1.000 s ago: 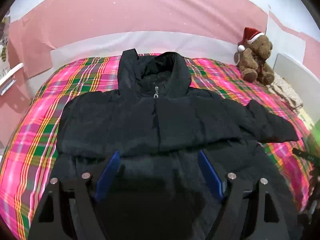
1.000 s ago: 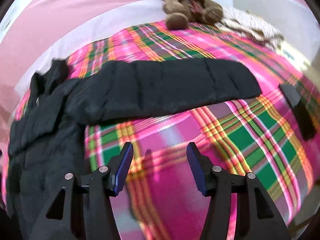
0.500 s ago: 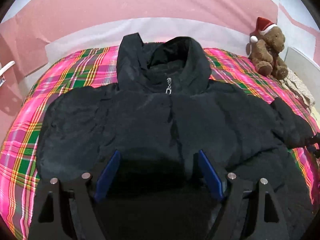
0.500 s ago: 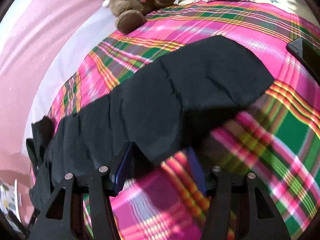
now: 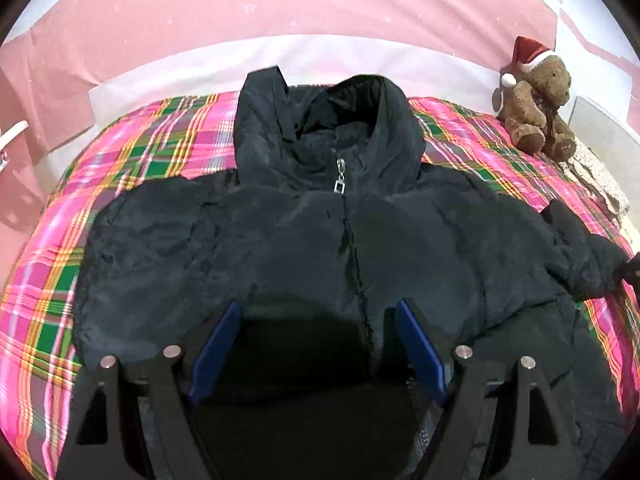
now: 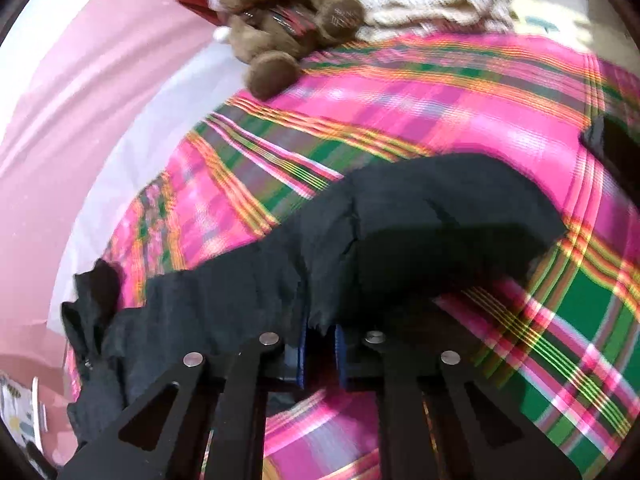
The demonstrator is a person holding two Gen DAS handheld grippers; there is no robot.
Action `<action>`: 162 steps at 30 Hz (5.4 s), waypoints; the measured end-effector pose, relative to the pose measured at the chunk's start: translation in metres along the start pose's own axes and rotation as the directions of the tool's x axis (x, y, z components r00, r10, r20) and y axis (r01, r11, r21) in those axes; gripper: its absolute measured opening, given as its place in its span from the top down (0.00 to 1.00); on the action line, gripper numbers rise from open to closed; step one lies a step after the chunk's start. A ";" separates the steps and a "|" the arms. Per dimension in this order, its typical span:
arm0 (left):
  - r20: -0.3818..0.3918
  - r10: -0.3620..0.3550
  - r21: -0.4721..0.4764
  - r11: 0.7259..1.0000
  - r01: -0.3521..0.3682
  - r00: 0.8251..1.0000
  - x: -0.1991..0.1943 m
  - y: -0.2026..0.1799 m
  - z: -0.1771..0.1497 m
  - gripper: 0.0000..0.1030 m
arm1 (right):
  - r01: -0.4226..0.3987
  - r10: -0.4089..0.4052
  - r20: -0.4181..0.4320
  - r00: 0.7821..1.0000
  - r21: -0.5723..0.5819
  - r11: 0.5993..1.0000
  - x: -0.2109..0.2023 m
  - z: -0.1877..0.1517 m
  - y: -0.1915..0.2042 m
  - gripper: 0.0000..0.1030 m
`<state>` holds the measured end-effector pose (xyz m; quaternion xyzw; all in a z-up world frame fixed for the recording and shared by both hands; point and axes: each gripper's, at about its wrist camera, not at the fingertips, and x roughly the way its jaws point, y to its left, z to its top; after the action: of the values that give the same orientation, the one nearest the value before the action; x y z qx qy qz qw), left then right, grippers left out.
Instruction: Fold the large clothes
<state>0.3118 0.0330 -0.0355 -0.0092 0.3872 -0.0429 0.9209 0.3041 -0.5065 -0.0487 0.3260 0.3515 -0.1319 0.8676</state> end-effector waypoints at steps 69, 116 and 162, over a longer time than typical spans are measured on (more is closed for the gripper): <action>-0.028 -0.035 -0.010 0.999 0.035 0.999 0.041 0.011 0.015 0.42 | -0.178 0.060 -0.202 0.978 -0.640 0.748 0.073 -0.144 0.250 0.49; -0.013 -0.004 -0.011 1.000 0.003 1.000 0.042 0.026 0.004 0.35 | -0.076 -0.020 -0.121 0.992 -0.738 0.671 0.078 -0.166 0.239 0.49; 0.098 -0.052 -0.090 0.994 0.061 0.994 -0.176 0.017 -0.066 0.35 | -0.118 0.156 -0.024 0.987 -0.768 0.629 -0.162 -0.261 0.259 0.48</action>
<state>0.1433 0.0667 0.0433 -0.0650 0.3441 -0.0504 0.9353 0.1691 -0.1395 0.0456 -0.0499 0.3288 0.0888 0.9389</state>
